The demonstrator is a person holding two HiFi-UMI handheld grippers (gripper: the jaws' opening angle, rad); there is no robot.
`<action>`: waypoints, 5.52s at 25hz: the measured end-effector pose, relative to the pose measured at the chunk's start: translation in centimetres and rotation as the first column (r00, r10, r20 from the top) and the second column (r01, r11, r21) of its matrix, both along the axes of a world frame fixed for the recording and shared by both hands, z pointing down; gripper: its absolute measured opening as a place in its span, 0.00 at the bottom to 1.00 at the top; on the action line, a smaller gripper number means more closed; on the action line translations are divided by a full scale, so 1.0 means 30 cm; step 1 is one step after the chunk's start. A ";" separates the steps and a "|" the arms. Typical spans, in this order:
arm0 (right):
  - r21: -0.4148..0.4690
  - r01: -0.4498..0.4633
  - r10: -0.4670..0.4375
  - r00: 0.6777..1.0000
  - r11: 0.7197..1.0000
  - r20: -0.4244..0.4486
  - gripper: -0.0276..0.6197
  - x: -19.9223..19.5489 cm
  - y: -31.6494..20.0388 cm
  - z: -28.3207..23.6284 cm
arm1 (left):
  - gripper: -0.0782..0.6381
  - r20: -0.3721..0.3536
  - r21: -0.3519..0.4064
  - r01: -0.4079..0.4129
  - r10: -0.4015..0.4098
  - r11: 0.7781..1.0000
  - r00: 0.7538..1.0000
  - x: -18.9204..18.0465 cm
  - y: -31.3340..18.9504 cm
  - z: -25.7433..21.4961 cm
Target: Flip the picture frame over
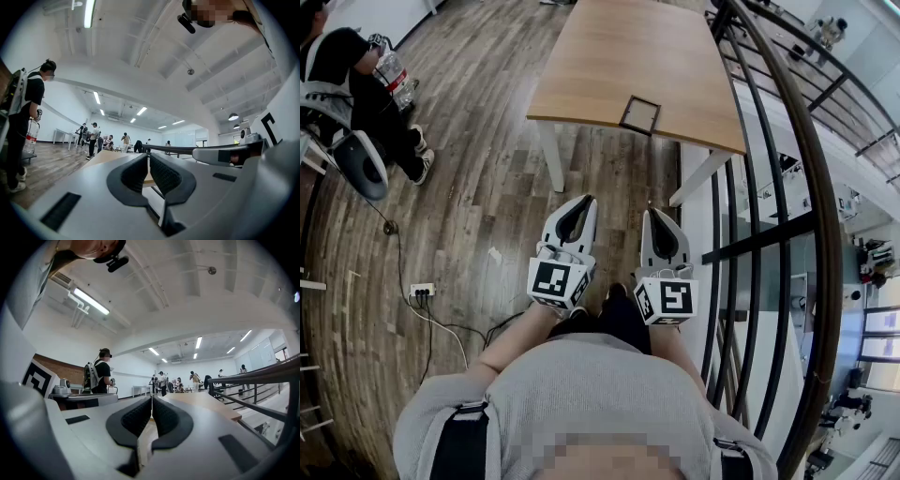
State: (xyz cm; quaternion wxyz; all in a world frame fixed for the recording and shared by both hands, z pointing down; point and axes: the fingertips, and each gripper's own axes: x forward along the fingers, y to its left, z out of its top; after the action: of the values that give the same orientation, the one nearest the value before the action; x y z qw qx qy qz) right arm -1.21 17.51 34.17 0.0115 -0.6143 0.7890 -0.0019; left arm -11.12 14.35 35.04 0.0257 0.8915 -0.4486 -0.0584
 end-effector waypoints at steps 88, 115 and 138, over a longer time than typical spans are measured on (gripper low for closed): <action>-0.227 0.023 -0.220 0.358 0.974 -0.907 0.18 0.314 -1.238 0.738 | 0.12 0.071 -0.140 0.009 0.001 0.990 0.997 0.301 -0.771 0.269; -0.291 0.016 0.068 0.958 0.957 0.278 0.17 0.479 -1.442 0.358 | 0.12 0.055 -0.149 0.009 -0.001 0.989 0.999 0.282 -0.785 0.246; -0.369 -0.210 0.393 0.086 0.905 0.915 0.17 0.701 -1.249 0.754 | 0.12 0.067 -0.185 0.010 0.002 0.983 0.998 0.264 -0.772 0.293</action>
State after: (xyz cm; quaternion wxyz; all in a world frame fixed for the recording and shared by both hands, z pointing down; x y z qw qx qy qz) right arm 19.83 -19.97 56.78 0.4733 -0.6124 0.4448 -0.4507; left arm -3.19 -8.82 43.83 0.0933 0.8858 -0.4544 0.0136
